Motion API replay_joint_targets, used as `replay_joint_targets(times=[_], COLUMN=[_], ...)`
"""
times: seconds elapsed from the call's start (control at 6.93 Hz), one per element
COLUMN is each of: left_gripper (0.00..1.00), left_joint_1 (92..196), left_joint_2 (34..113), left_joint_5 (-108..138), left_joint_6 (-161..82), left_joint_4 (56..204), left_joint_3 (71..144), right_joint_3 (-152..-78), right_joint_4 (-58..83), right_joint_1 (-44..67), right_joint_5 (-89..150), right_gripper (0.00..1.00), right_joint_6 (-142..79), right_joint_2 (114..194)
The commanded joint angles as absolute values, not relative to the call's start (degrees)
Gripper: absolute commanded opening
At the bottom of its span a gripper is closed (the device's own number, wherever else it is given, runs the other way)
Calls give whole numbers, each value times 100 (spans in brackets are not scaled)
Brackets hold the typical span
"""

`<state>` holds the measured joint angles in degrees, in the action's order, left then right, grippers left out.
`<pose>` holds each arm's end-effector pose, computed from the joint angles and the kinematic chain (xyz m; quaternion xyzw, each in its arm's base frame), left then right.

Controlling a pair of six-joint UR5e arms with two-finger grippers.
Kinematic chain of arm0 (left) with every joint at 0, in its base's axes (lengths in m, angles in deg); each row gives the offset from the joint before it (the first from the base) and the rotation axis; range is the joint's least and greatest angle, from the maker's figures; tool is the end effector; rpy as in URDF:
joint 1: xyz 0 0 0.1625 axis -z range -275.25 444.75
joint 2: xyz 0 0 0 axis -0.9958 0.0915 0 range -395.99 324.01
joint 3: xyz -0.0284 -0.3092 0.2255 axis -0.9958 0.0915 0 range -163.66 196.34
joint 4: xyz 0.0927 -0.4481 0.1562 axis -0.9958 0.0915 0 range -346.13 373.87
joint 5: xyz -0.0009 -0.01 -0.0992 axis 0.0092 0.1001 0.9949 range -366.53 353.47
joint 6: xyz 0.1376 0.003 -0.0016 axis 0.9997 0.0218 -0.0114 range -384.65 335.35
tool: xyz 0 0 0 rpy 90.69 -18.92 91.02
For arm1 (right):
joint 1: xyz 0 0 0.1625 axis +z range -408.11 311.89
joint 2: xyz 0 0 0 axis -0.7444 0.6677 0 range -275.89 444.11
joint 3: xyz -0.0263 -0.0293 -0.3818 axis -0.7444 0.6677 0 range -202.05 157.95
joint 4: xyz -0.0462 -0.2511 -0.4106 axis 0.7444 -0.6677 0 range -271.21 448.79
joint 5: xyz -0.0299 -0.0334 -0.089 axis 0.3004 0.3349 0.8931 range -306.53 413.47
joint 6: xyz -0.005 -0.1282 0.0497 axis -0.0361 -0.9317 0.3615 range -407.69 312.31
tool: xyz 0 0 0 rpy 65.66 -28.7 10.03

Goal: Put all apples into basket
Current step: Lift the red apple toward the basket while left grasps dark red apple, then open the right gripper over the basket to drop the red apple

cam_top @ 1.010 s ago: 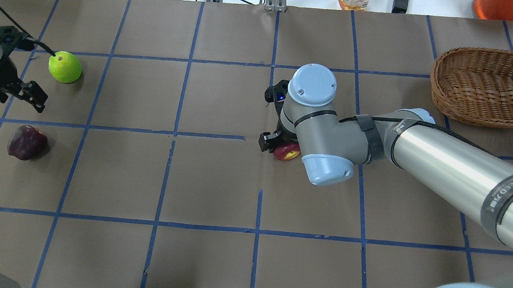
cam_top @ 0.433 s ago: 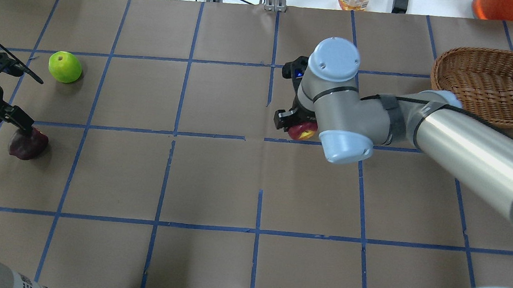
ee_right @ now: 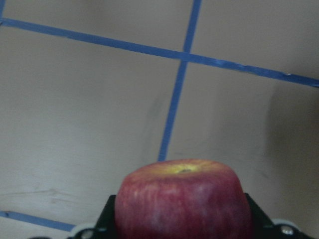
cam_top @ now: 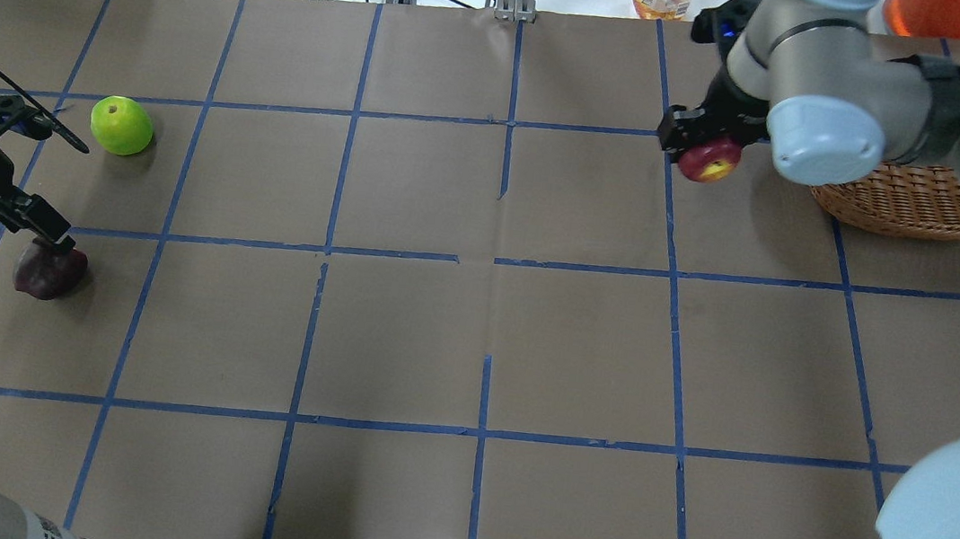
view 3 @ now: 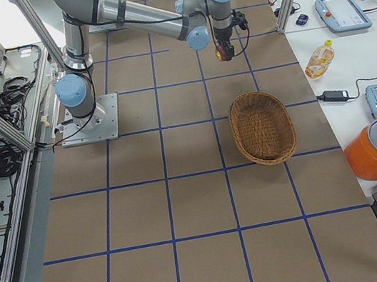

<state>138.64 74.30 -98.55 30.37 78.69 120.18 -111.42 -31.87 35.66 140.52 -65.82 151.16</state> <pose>0.2468 -0.5564 0.1103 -0.1651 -0.9830 -0.0671 0.0433 0.0638 -0.7093 0.2179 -0.1052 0.9915 -0.0765 0.0098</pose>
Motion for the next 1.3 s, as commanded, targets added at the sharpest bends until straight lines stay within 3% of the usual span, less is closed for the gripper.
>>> replay_joint_targets(times=[0.0, 0.58, 0.72, 0.87, 1.01, 1.15], left_gripper=[100, 100, 100, 67, 71, 82], left_joint_1=[13845, 13757, 13766, 13766, 13810, 13871], left_joint_2=[7519, 7721, 7730, 7730, 7722, 7687], left_joint_5=[-9933, -9925, -9934, -9925, -9934, -9952], left_joint_6=[3002, 2835, 2869, 2887, 2844, 2817], left_joint_4=[7779, 7593, 7523, 7453, 7443, 7434], left_joint_3=[12146, 12278, 12269, 12252, 12251, 12208], right_joint_3=[-10268, -10230, -10091, -9915, -9861, -9861], right_joint_4=[-2759, -3721, -3828, -3882, -3795, -3742], right_joint_1=[2428, 880, 771, 770, 770, 762], right_joint_5=[14127, 13752, 13558, 13434, 13363, 13371], right_gripper=[17, 22, 36, 43, 99, 100], right_joint_6=[-7726, -10076, -10295, -10419, -10420, -10429], right_joint_2=[14505, 13573, 13484, 13387, 13369, 13386])
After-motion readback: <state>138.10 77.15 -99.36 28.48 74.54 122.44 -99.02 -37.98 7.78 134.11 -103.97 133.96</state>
